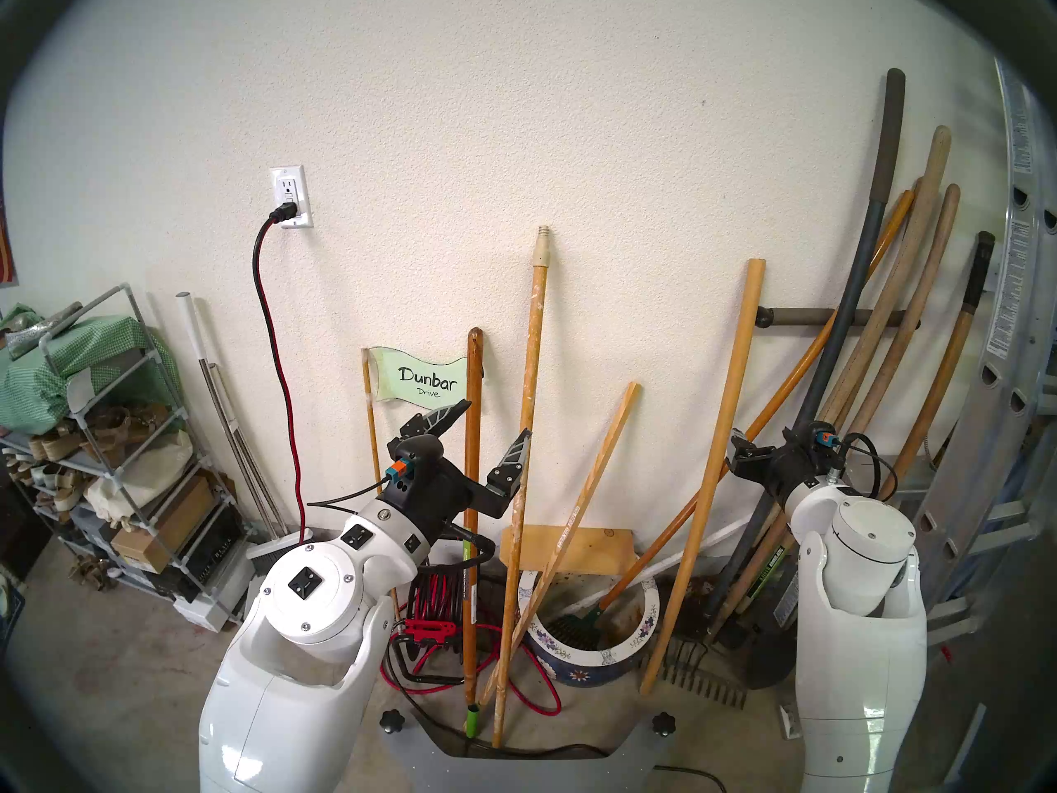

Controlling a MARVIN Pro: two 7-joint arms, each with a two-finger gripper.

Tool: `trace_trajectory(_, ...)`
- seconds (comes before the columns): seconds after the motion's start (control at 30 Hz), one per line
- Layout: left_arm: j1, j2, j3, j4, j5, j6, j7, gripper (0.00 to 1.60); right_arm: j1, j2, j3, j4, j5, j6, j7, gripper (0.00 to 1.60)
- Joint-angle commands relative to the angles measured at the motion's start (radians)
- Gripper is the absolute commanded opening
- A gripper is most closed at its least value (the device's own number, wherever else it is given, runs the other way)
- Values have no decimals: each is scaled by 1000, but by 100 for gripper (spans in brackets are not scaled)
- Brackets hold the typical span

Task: Put wooden sticks into the pot

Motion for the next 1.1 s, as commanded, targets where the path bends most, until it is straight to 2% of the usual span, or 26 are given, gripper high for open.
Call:
trace_trajectory(0.0, 0, 0, 0, 0, 0, 0, 0, 160, 104, 30, -1, 124, -14, -29, -18, 160)
trace_trajectory(0.13, 0, 0, 0, 0, 0, 0, 0, 160, 151, 50, -14, 197, -13, -37, -31, 160)
trace_trajectory(0.17, 0, 0, 0, 0, 0, 0, 0, 160, 174, 53, -16, 230, -13, -45, -36, 160)
trace_trajectory(0.2, 0, 0, 0, 0, 0, 0, 0, 160, 153, 68, -26, 216, -1, -50, -44, 160)
trace_trajectory(0.23, 0, 0, 0, 0, 0, 0, 0, 160, 192, 67, -25, 264, -5, -61, -41, 160)
trace_trajectory(0.43, 0, 0, 0, 0, 0, 0, 0, 160, 241, 111, -63, 356, 18, -113, -60, 160)
trace_trajectory(0.47, 0, 0, 0, 0, 0, 0, 0, 160, 290, 100, -60, 399, 4, -106, -57, 160)
trace_trajectory(0.53, 0, 0, 0, 0, 0, 0, 0, 160, 278, 125, -83, 413, 26, -132, -72, 160)
trace_trajectory(0.6, 0, 0, 0, 0, 0, 0, 0, 160, 317, 125, -89, 463, 24, -141, -76, 160)
trace_trajectory(0.77, 0, 0, 0, 0, 0, 0, 0, 160, 366, 140, -117, 551, 35, -173, -100, 160)
trace_trajectory(0.83, 0, 0, 0, 0, 0, 0, 0, 160, 367, 144, -123, 559, 39, -181, -106, 160)
trace_trajectory(1.07, 0, 0, 0, 0, 0, 0, 0, 160, 453, 149, -151, 697, 43, -224, -134, 160)
